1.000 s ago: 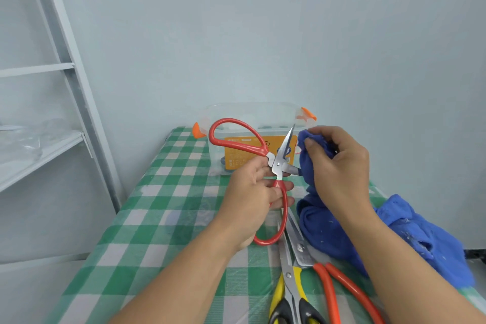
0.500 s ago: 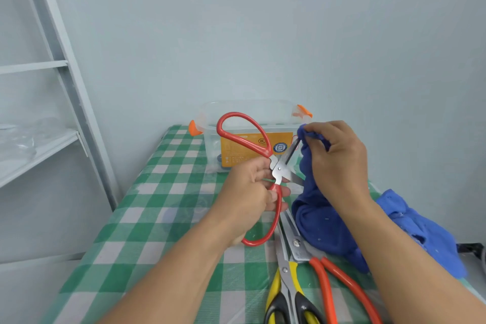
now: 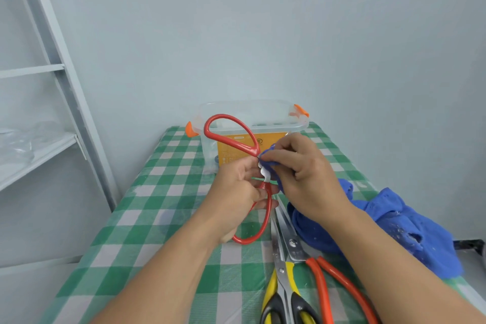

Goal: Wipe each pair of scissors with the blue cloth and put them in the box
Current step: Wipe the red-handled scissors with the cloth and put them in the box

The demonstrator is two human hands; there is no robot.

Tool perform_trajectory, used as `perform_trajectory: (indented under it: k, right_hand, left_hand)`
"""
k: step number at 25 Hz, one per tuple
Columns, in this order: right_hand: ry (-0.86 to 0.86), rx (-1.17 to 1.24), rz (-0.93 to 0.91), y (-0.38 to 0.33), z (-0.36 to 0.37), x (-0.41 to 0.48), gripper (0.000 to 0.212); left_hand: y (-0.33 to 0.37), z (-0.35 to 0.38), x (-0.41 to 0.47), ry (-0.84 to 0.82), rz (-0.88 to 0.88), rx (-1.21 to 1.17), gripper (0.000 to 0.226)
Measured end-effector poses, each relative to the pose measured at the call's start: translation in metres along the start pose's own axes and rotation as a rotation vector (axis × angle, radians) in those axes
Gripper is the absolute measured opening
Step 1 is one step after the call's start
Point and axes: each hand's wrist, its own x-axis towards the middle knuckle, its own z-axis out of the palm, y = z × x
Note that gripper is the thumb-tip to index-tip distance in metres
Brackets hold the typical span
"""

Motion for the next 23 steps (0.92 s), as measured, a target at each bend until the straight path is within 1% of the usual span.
perform_trajectory:
  k: [4,6,9,11,12,15,18,19,21,22,23]
  right_hand:
    - [0.144,0.035,0.255,0.012,-0.008,0.008,0.022]
    - [0.155,0.031,0.393,0.018,-0.017,0.01,0.02]
    - [0.187,0.069,0.613,0.023,-0.027,0.007,0.024]
    - [0.253,0.096,0.688,0.025,-0.029,0.005,0.024]
    - [0.277,0.107,0.688,0.023,-0.03,0.005,0.024]
    - [0.306,0.195,0.612,0.013,-0.032,0.004,0.024]
    - [0.21,0.267,0.469,-0.005,-0.024,0.001,0.023]
    - [0.159,0.238,0.392,-0.008,-0.018,0.001,0.02]
    - [0.067,0.084,0.155,-0.011,-0.004,0.002,0.016]
    - [0.035,0.002,0.046,-0.01,0.001,0.003,0.015]
    - [0.022,-0.063,-0.025,-0.008,0.005,0.004,0.014]
  left_hand:
    - [0.002,0.001,-0.002,-0.042,-0.018,0.044,0.053]
    - [0.001,0.002,-0.003,-0.05,-0.027,0.065,0.053]
    - [0.0,0.003,-0.003,-0.045,-0.043,0.043,0.055]
    - [0.001,0.001,-0.002,-0.034,-0.046,0.012,0.055]
    - [0.001,0.0,-0.002,-0.028,-0.047,-0.01,0.055]
    - [0.0,-0.002,-0.001,-0.004,-0.036,-0.027,0.053]
    - [-0.001,0.0,0.002,0.007,-0.01,-0.031,0.051]
    - [-0.002,0.001,0.002,0.009,0.0,-0.036,0.052]
    - [-0.003,0.002,0.003,0.013,0.017,-0.035,0.055]
    - [-0.003,0.002,0.003,0.015,0.023,-0.023,0.056]
    - [-0.004,0.002,0.003,0.017,0.03,-0.007,0.057]
